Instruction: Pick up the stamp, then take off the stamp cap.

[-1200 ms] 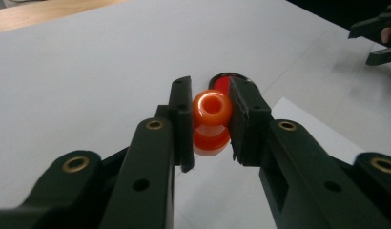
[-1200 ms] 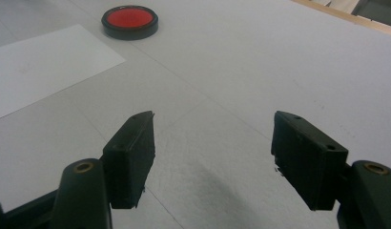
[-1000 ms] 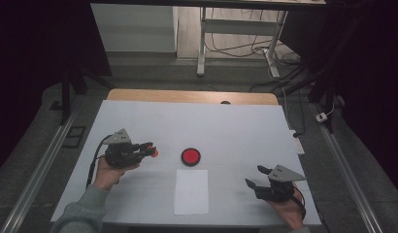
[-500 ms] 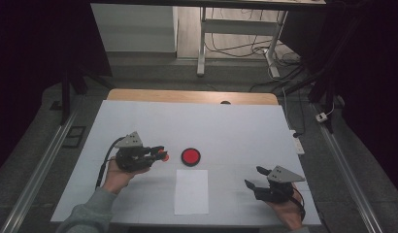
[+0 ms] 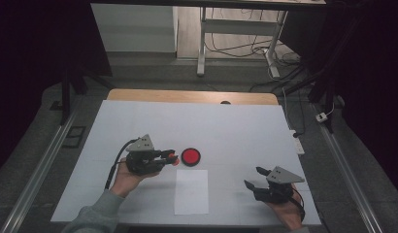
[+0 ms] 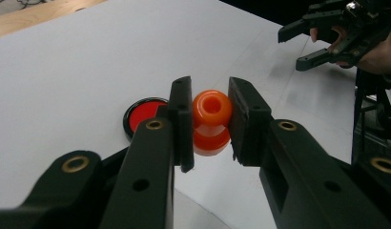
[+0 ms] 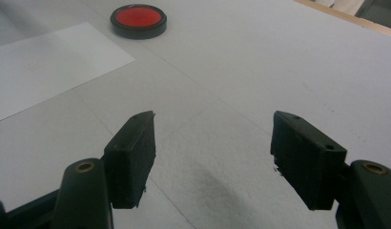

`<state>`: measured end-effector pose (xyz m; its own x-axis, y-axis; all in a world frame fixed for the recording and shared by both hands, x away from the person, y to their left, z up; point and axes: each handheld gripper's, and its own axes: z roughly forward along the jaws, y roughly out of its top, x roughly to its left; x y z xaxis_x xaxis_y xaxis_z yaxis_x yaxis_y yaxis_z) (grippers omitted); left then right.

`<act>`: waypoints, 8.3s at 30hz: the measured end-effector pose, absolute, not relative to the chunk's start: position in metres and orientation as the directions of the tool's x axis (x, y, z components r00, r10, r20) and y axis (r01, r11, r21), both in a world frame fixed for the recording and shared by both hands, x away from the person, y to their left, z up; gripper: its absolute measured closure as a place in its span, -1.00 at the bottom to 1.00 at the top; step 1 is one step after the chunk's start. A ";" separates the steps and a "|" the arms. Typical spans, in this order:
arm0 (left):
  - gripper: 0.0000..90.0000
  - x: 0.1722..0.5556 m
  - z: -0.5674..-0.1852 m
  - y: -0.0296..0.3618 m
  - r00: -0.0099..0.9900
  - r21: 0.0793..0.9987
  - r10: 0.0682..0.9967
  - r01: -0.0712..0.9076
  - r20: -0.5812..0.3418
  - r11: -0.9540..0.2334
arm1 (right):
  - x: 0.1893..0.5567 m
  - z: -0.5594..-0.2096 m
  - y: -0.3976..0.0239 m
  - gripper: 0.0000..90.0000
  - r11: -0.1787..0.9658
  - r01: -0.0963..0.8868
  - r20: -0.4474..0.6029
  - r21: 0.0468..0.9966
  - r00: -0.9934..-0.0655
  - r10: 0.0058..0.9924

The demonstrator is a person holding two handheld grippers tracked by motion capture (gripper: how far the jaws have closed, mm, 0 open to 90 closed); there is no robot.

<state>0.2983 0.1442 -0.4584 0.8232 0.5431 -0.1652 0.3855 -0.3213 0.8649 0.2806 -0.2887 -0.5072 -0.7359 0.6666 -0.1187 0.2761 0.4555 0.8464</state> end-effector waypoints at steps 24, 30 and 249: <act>0.61 0.288 -0.469 0.097 0.877 0.848 0.447 0.366 -0.176 -0.384 | 0.280 -0.507 -0.287 -0.30 0.461 0.270 -0.124 0.845 -0.739 0.662; 0.61 0.287 -0.470 0.095 0.878 0.847 0.442 0.369 -0.184 -0.382 | 0.280 -0.507 -0.287 -0.30 0.461 0.271 -0.124 0.845 -0.739 0.662; 0.62 0.285 -0.482 0.080 0.874 0.834 0.448 0.382 -0.186 -0.398 | 0.273 -0.510 -0.135 0.44 0.490 0.160 -0.098 0.857 -0.882 0.461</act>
<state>0.2854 0.0802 -0.4822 0.8744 0.4480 -0.1861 0.3817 -0.3985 0.8340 0.2731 -0.1346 -0.5104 -0.8818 0.4612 -0.0984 0.1605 0.4897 0.8570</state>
